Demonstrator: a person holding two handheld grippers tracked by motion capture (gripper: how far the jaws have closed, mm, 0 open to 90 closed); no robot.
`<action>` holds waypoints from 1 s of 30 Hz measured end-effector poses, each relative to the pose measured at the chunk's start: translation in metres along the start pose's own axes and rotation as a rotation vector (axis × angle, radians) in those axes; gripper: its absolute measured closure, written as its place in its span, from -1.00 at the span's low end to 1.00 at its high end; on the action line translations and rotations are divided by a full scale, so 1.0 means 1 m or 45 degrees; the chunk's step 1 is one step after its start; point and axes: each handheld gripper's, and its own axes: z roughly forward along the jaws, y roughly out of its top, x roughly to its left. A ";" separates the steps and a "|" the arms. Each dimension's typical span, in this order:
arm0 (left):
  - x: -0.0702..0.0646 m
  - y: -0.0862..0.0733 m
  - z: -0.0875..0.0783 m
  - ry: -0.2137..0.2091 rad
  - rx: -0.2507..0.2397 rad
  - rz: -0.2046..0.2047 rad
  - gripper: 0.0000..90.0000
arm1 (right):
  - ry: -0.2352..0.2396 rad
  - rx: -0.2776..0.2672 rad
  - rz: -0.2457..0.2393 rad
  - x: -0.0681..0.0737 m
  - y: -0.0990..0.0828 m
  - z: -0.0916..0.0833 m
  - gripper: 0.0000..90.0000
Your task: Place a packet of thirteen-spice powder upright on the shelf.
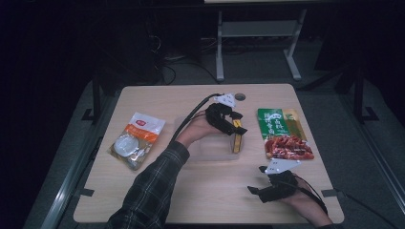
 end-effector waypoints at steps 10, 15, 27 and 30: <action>-0.003 -0.001 0.002 0.012 -0.023 0.025 -0.31 | 0.000 0.000 -0.002 0.000 0.000 0.000 -0.65; -0.006 0.000 -0.003 0.038 -0.035 0.017 -0.43 | -0.001 0.005 -0.006 0.000 0.000 0.000 -0.65; -0.011 -0.003 -0.036 0.093 -0.055 -0.053 -0.65 | 0.000 0.011 0.002 0.001 0.000 0.001 -0.65; -0.015 -0.007 -0.045 0.106 -0.050 -0.066 -0.67 | 0.000 0.017 0.006 0.001 0.000 0.001 -0.65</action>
